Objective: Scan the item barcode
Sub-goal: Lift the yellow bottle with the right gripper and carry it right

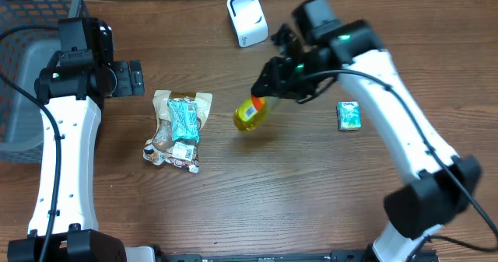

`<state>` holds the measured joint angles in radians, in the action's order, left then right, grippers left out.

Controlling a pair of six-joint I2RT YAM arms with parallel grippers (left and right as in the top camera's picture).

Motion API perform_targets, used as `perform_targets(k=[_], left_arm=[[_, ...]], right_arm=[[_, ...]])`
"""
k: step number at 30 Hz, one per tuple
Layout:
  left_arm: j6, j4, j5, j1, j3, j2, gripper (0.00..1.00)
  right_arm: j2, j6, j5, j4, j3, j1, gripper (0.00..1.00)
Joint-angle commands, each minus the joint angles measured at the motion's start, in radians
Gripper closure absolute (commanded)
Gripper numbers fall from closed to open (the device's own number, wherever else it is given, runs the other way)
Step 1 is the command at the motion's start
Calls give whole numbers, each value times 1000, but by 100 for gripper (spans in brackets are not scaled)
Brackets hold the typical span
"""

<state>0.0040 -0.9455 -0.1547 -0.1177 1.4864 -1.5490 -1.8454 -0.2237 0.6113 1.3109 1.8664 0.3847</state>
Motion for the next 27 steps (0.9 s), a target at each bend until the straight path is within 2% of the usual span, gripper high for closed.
perform_targets(k=[1, 8, 12, 27], left_arm=[[19, 3, -5, 7, 23, 15, 0], [19, 3, -5, 7, 23, 15, 0], [19, 3, -5, 7, 23, 15, 1], [19, 3, -5, 7, 23, 15, 1]], right_arm=[[74, 177, 230, 25, 35, -52, 58], [94, 418, 526, 200, 32, -161, 60], [94, 528, 581, 301, 32, -173, 60], [94, 573, 581, 367, 32, -173, 61]])
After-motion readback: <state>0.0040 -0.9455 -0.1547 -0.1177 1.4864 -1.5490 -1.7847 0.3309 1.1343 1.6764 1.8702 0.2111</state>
